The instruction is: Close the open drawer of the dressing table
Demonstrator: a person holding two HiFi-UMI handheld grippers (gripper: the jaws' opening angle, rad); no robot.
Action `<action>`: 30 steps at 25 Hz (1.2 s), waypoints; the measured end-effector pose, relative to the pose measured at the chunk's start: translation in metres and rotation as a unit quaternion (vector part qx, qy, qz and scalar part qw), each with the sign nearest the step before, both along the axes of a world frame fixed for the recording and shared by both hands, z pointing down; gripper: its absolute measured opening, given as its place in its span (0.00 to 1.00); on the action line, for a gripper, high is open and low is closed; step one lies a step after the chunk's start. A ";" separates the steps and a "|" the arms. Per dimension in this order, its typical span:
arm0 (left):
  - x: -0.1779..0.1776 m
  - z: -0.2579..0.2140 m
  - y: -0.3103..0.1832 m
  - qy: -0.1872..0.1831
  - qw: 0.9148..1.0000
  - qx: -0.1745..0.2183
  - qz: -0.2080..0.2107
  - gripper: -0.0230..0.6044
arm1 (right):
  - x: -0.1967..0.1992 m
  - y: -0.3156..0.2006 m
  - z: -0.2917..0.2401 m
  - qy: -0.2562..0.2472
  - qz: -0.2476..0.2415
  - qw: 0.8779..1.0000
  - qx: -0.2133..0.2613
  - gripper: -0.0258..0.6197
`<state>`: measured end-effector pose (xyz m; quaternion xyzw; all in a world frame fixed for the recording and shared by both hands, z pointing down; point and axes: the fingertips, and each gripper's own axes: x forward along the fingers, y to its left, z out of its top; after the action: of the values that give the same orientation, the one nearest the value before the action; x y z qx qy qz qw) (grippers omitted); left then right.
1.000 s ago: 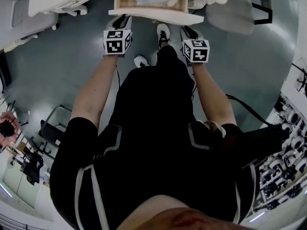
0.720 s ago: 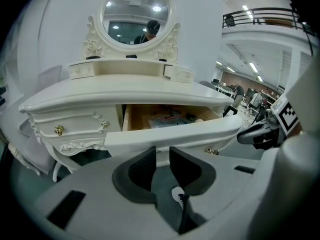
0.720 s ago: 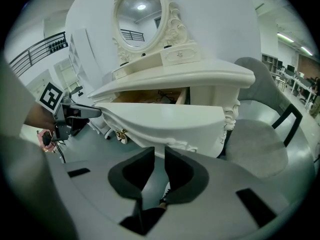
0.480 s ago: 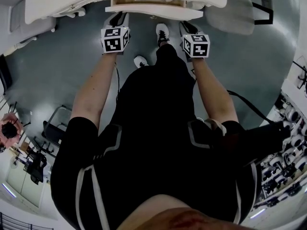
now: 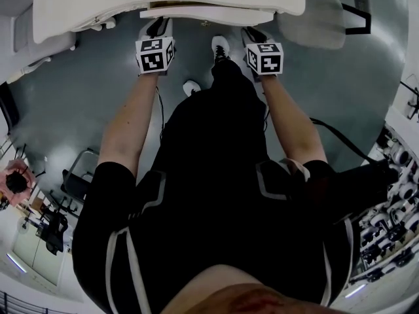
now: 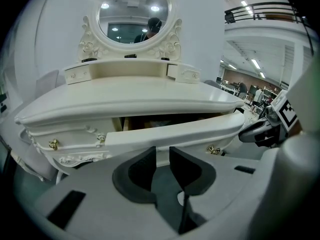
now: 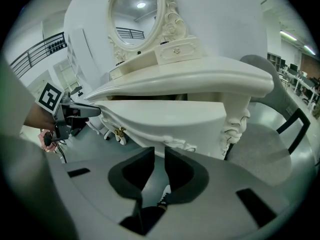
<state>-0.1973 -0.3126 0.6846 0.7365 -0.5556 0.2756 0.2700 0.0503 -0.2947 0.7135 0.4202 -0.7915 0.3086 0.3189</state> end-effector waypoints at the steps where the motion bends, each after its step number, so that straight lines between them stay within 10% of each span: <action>1: 0.000 0.000 -0.001 -0.001 1.000 -0.001 0.000 0.17 | 0.001 -0.001 0.001 0.000 0.001 1.000 -0.002 0.15; 30: -0.008 -0.006 -0.066 0.010 0.999 0.030 -0.034 0.17 | -0.007 -0.064 -0.009 -0.027 0.002 0.999 0.022 0.09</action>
<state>-0.2057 -0.3786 0.6784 0.7276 -0.5854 0.2425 0.2627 0.0428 -0.3586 0.7042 0.4206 -0.8055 0.3028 0.2875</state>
